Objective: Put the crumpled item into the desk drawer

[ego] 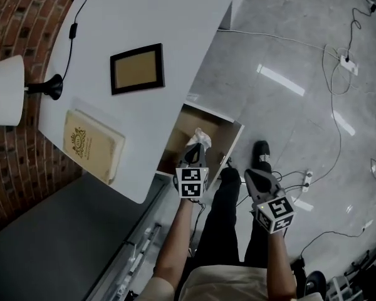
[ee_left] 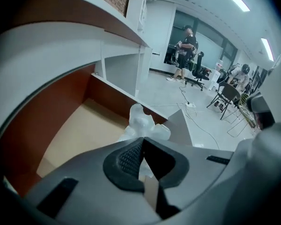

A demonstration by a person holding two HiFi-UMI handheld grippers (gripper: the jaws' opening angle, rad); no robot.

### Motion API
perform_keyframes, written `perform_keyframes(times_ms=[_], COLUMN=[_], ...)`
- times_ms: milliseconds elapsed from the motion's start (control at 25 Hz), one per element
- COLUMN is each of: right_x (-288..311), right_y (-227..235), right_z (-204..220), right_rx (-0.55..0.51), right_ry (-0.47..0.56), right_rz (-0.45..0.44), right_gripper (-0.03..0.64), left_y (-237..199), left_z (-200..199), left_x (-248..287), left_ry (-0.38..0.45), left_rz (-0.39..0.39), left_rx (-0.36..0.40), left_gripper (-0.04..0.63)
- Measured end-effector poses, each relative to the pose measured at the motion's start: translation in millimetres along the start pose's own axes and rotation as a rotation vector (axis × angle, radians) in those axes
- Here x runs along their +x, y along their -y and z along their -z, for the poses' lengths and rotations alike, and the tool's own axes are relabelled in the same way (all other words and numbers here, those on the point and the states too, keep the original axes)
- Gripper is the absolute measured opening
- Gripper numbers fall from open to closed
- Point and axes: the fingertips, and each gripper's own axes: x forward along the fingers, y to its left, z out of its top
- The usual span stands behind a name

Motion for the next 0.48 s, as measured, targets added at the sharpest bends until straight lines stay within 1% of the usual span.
perform_keyframes(times_ms=[160,280,480], right_x=[-5.7,-10.1,-14.4], right_y=[8.0,15.1,20.4], right_z=[9.9,20.1,29.3], right_rx=[0.026,0.048,0.072], right_ry=[-0.002,-0.002,0.0], right_rz=[0.012,0.029,0.037], right_gripper=[0.026,0.026,0.026], left_y=[-0.6,-4.8,-7.2], left_z=[19.5,34.3,43.9], left_x=[31.9,47.7,64.1], left_ry=[-0.069,-0.112,-0.149], left_rz=[0.007,0.001,0.008], left_rx=[0.022,0.011,-0.008], left_gripper=[0.017,0.017,0.017])
